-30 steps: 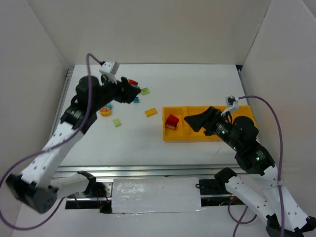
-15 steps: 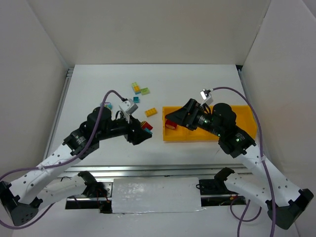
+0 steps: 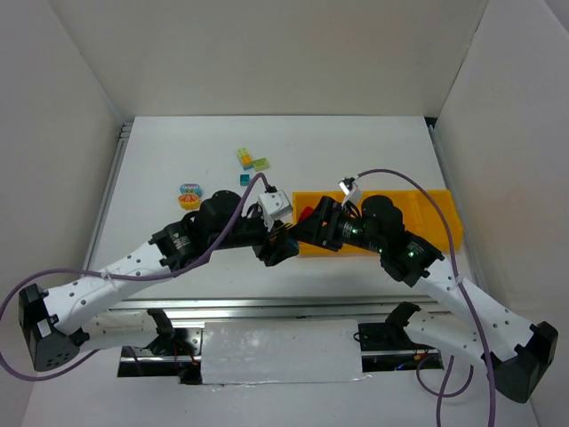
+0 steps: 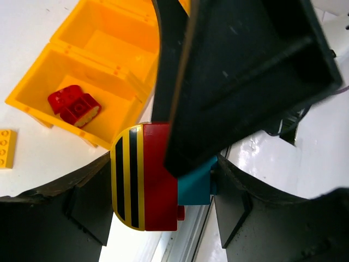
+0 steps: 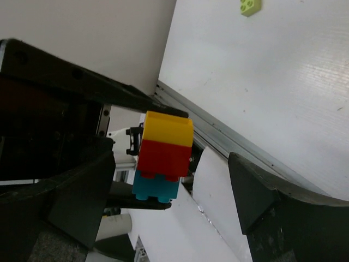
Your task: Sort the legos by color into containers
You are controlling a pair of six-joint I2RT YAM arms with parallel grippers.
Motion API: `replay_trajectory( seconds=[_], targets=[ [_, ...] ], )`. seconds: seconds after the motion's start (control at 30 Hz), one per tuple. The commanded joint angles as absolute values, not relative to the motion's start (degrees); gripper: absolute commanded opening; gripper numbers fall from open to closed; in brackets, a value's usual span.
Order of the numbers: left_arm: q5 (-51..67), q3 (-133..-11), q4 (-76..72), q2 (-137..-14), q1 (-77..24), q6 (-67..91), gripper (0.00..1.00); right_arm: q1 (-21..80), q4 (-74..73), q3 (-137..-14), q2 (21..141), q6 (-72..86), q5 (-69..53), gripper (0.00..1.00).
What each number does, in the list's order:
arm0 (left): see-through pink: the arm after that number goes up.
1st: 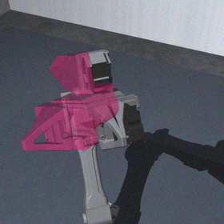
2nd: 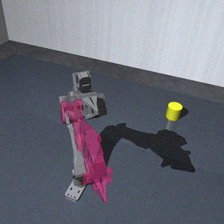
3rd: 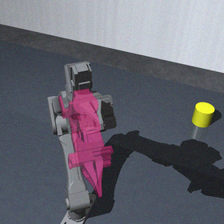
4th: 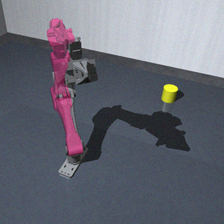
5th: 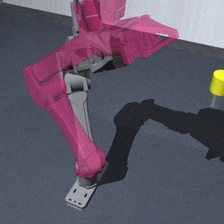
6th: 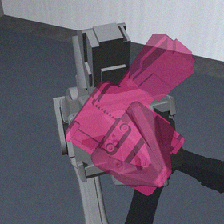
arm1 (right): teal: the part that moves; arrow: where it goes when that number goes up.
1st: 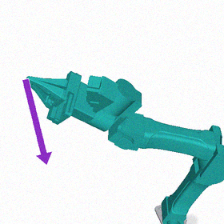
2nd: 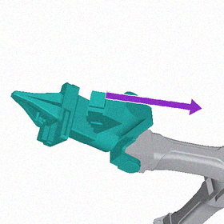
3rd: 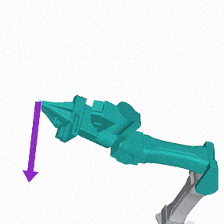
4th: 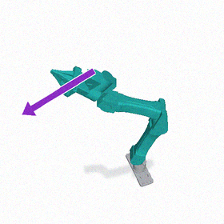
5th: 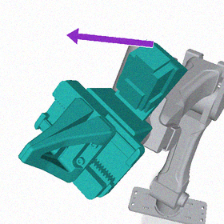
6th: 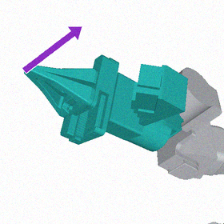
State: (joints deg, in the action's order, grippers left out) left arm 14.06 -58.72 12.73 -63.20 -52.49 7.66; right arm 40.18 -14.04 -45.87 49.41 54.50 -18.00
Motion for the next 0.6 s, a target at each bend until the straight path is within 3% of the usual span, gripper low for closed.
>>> replay_trajectory(
  seconds=[0.0, 0.07, 0.13, 0.2, 0.23, 0.27, 0.3, 0.37, 0.4, 0.43, 0.47, 0.5, 0.53, 0.57],
  targets=[
    [13.1, -61.61, 8.79, -63.98, -53.52, 4.22, 0.0, 41.22, -9.59, -44.65, 47.2, 55.28, -20.82, 0.91],
    [14.06, -61.44, 7.21, -63.98, -53.79, 3.96, 0.0, 41.22, -8.27, -43.51, 47.11, 55.55, -21.53, 0.85],
    [15.81, -61.08, 6.33, -63.9, -53.96, 4.04, 0.0, 41.31, -7.65, -43.42, 47.81, 55.11, -22.58, 0.73],
    [16.78, -60.56, 5.19, -63.81, -54.23, 4.04, 0.0, 41.31, -5.9, -43.33, 48.34, 54.84, -24.51, 0.52],
    [17.05, -60.38, 4.92, -63.72, -54.32, 4.04, 0.0, 41.31, -5.28, -43.33, 48.95, 54.84, -25.04, 0.34],
    [17.22, -60.29, 4.57, -63.63, -54.4, 4.04, 0.0, 41.22, -4.49, -43.33, 49.13, 54.84, -25.31, 0.24],
    [17.75, -59.94, 4.4, -63.55, -54.4, 3.96, 0.02, 41.22, -3.87, -42.98, 49.39, 55.02, -25.49, 0.19],
    [19.59, -59.24, 3.87, -63.02, -54.58, 3.43, 0.13, 41.13, -2.29, -42.63, 49.83, 54.67, -25.49, 0.19],
    [19.95, -58.89, 3.52, -62.41, -54.67, 3.34, 0.2, 41.22, -1.68, -42.28, 50.01, 54.41, -26.01, 0.17],
    [20.13, -58.54, 3.25, -62.05, -54.67, 3.43, 0.4, 41.22, -0.19, -41.93, 50.01, 54.06, -26.45, 0.07],
    [19.52, -57.93, 2.99, -61.62, -54.67, 3.6, 0.53, 41.22, 1.65, -41.58, 50.01, 53.62, -26.89, 0.0],
    [18.82, -57.66, 2.73, -61.0, -54.67, 3.78, 0.64, 41.22, 2.63, -40.79, 49.66, 53.35, -26.98, 0.0],
    [17.85, -57.4, 2.72, -60.74, -54.67, 4.48, 0.99, 41.22, 4.55, -40.43, 49.48, 53.0, -26.9, 0.0],
    [15.84, -57.22, 2.72, -60.47, -54.67, 4.66, 0.99, 41.22, 5.27, -39.82, 49.13, 51.69, -26.63, 0.0]
  ],
)
